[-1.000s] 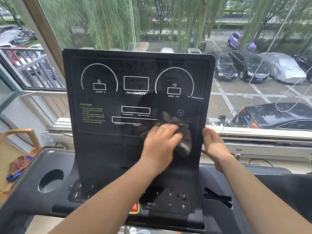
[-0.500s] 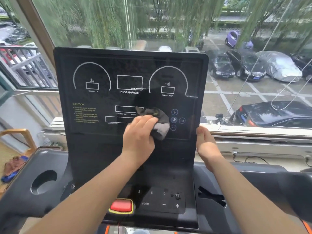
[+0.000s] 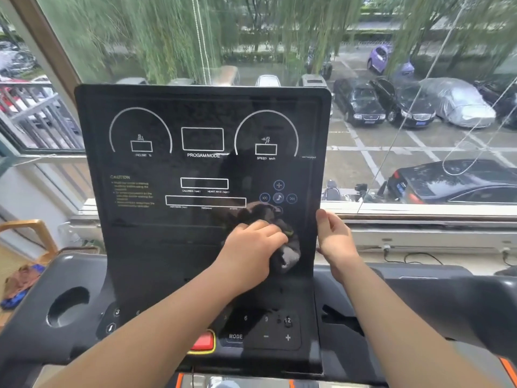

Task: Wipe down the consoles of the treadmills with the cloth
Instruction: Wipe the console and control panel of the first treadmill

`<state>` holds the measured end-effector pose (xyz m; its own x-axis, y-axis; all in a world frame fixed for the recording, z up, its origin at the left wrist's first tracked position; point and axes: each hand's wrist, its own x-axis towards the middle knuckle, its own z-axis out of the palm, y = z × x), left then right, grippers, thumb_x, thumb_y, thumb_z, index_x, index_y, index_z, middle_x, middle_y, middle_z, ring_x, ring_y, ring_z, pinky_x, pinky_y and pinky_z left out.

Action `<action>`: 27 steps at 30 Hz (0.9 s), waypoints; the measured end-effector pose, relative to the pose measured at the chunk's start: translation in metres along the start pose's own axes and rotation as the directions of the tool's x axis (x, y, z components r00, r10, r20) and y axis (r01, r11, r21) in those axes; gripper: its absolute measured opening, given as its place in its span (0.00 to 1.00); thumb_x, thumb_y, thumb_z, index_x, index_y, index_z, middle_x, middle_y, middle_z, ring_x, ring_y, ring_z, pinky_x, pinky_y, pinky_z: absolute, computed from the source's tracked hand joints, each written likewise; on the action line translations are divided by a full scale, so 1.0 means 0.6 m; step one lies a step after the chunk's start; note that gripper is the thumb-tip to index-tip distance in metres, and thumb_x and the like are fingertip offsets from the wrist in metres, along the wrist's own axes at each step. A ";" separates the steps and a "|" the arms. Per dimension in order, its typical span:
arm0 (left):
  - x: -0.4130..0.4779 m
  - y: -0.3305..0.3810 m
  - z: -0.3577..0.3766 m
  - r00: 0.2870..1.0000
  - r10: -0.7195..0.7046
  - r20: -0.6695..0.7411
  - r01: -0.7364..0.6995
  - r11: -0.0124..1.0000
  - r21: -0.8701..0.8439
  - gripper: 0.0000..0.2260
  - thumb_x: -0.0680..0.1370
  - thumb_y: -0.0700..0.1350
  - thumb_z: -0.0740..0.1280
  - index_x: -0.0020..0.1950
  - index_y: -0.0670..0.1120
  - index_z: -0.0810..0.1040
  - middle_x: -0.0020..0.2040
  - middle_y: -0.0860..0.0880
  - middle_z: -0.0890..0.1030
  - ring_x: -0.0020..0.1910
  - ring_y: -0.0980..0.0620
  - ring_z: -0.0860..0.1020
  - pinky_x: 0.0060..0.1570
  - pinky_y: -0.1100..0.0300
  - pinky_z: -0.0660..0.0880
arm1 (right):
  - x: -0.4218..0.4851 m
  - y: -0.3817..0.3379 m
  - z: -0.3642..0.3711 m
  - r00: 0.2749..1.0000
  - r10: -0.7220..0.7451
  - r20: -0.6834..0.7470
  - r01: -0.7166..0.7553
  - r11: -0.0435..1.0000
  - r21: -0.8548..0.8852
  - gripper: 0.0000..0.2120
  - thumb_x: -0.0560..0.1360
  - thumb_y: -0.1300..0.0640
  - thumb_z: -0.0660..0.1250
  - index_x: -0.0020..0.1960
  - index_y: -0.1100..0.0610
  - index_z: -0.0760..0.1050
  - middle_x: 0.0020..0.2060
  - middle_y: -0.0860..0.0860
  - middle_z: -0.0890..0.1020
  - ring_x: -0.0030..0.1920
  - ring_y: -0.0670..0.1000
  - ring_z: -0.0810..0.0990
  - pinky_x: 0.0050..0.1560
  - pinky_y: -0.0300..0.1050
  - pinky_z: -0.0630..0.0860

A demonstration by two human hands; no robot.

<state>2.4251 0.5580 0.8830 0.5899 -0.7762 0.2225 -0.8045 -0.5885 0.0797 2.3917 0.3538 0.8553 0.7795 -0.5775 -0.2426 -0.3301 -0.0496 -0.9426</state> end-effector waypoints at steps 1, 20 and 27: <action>-0.001 0.000 -0.005 1.000 -0.025 0.009 0.025 1.000 -0.009 0.23 0.69 0.36 0.66 0.60 0.53 0.81 0.60 0.57 0.82 0.62 0.50 0.78 0.51 0.53 0.76 | -0.005 -0.003 0.004 1.000 -0.008 -0.015 0.007 1.000 -0.019 0.22 0.80 0.32 0.58 0.60 0.45 0.80 0.55 0.47 0.84 0.55 0.54 0.81 0.61 0.55 0.77; -0.104 -0.148 -0.027 0.939 -0.339 -0.056 0.322 0.926 -0.196 0.18 0.69 0.49 0.46 0.41 0.48 0.75 0.40 0.52 0.81 0.51 0.48 0.78 0.40 0.56 0.71 | -0.179 -0.056 0.188 0.970 -0.241 -0.012 0.212 0.874 -0.437 0.05 0.79 0.52 0.64 0.50 0.47 0.78 0.43 0.44 0.82 0.46 0.48 0.80 0.44 0.46 0.73; -0.203 -0.289 -0.054 0.877 -0.473 -0.084 0.449 0.870 -0.203 0.17 0.69 0.49 0.53 0.45 0.47 0.80 0.41 0.52 0.82 0.50 0.44 0.78 0.42 0.51 0.77 | -0.233 -0.028 0.271 0.966 -0.134 0.222 0.222 0.869 -0.442 0.06 0.78 0.48 0.64 0.47 0.43 0.80 0.37 0.40 0.83 0.40 0.43 0.81 0.48 0.48 0.81</action>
<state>2.4905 0.7619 0.8733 0.8921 -0.3836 0.2388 -0.4487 -0.8148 0.3671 2.3750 0.5681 0.8678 0.9153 -0.3698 -0.1594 -0.3492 -0.5317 -0.7716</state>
